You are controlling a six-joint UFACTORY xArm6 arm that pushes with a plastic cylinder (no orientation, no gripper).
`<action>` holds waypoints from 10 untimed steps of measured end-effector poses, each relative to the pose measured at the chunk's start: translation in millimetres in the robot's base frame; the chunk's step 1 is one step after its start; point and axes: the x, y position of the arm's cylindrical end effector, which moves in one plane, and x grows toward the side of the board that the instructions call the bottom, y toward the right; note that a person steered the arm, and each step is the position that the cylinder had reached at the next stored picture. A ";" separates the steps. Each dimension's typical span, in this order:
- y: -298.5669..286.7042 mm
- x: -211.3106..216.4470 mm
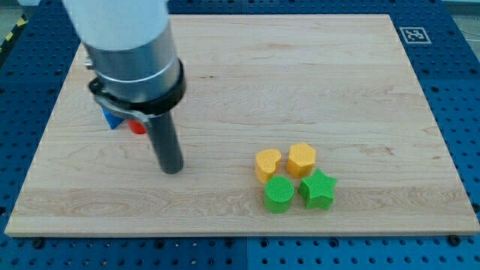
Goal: Move the green circle to the left of the yellow heart
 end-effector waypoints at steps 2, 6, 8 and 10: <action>31.7 0.6; 89.9 45.0; 105.8 82.7; 157.8 82.6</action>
